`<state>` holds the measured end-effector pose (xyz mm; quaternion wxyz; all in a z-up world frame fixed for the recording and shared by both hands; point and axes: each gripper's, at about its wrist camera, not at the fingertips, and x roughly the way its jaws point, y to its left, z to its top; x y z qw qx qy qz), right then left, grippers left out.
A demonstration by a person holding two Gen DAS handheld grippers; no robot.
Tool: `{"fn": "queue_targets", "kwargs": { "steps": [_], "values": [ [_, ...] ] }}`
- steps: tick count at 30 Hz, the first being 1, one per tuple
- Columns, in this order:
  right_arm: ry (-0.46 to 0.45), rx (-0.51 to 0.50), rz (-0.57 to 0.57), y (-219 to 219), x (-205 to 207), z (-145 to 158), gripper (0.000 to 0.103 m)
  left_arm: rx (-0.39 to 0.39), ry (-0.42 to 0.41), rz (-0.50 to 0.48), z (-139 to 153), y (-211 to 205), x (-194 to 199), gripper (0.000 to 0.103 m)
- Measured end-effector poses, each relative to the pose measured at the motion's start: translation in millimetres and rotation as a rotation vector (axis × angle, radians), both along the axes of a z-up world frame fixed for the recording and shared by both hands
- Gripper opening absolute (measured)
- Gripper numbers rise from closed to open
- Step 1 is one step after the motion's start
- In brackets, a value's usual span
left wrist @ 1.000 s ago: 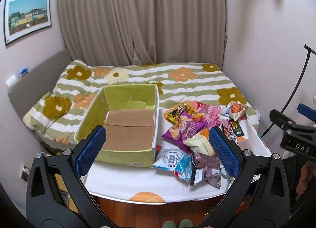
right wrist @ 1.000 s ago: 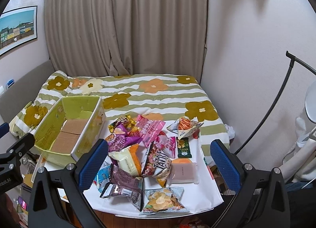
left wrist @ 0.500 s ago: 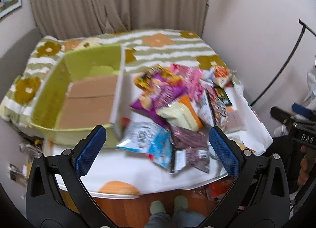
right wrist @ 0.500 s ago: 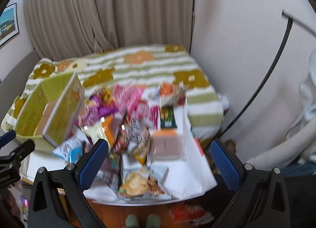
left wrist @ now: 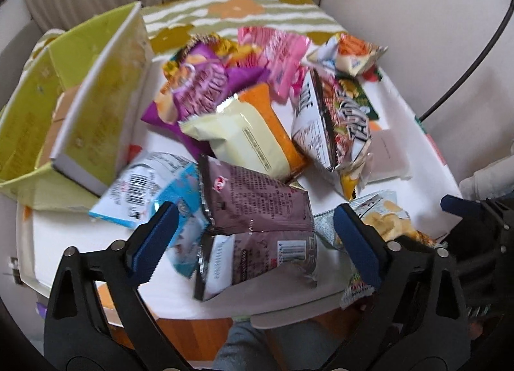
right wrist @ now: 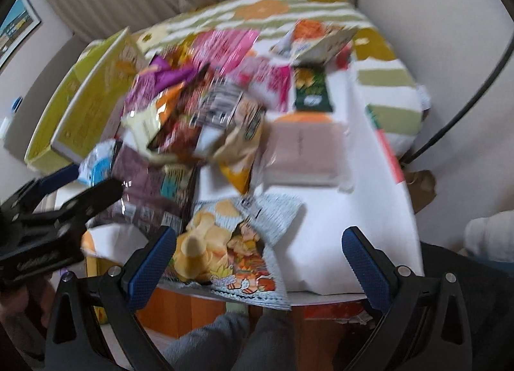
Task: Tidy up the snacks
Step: 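Grasp the brown snack bag with the left tool while the right tool grasps the white rice-cracker bag, then carry both bags into the green box and open both tools to drop them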
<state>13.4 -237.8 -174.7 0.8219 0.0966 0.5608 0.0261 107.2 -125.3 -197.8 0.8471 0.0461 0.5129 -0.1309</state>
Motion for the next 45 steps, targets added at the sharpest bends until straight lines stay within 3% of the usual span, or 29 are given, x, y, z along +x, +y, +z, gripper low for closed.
{"fn": "queue_targets", "kwargs": {
  "steps": [13, 20, 24, 26, 28, 31, 34, 39, 45],
  "values": [
    [0.074, 0.092, 0.138, 11, 15, -30, 0.103, 0.068, 0.129, -0.027, -36, -22, 14, 0.088],
    [0.099, 0.142, 0.155, 9, 19, -36, 0.103, 0.074, 0.151, -0.049, -40, -25, 18, 0.07],
    [0.109, 0.192, 0.143, 0, 23, -42, 0.103, 0.066, 0.153, -0.053, -41, -20, 14, 0.067],
    [0.12, 0.238, 0.119, -11, 28, -48, 0.099, 0.068, 0.156, -0.054, -39, -16, 10, 0.067],
    [0.127, 0.301, 0.107, -22, 30, -52, 0.082, 0.071, 0.152, -0.057, -36, -14, 6, 0.066],
    [0.141, 0.365, 0.109, -25, 30, -55, 0.066, 0.074, 0.144, -0.063, -31, -13, 0, 0.065],
    [0.129, 0.331, 0.125, -25, 26, -52, 0.058, 0.079, 0.132, -0.061, -26, -13, -3, 0.065],
    [0.098, 0.314, 0.123, -21, 20, -41, 0.055, 0.073, 0.106, -0.048, -10, -9, -9, 0.065],
    [0.055, 0.292, 0.131, -24, 9, -7, 0.054, 0.051, 0.068, -0.033, 15, -4, -22, 0.064]
  ]
}}
